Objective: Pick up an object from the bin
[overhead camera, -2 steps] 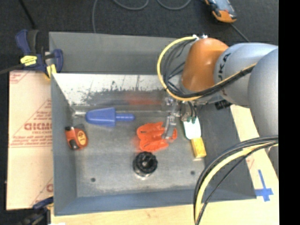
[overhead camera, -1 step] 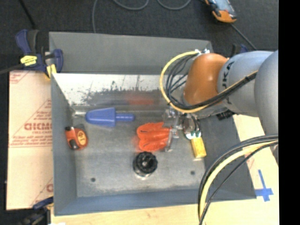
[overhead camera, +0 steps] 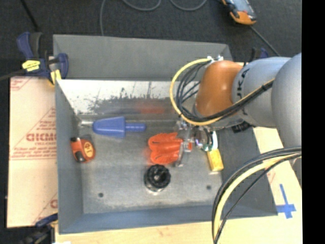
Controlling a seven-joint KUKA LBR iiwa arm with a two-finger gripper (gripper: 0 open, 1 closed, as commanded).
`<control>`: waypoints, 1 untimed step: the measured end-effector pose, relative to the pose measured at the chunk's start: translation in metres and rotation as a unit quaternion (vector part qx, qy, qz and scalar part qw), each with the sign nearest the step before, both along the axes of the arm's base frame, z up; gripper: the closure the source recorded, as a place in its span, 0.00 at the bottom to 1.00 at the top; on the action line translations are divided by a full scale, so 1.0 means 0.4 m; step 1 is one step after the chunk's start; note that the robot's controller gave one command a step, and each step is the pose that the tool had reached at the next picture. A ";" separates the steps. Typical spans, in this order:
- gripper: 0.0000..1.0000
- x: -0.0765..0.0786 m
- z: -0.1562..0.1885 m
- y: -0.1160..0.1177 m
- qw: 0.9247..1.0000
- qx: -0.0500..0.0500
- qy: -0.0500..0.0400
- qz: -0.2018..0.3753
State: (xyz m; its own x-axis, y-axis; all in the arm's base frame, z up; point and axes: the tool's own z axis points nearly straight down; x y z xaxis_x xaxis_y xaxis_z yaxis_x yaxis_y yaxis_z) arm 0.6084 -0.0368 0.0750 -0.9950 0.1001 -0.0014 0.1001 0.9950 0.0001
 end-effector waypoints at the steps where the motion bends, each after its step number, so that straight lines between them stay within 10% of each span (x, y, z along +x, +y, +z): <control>1: 1.00 -0.034 -0.011 0.044 0.996 0.000 -0.001 0.087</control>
Offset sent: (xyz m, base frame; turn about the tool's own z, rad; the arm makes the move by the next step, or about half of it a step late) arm 0.0000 0.0000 0.0000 0.0000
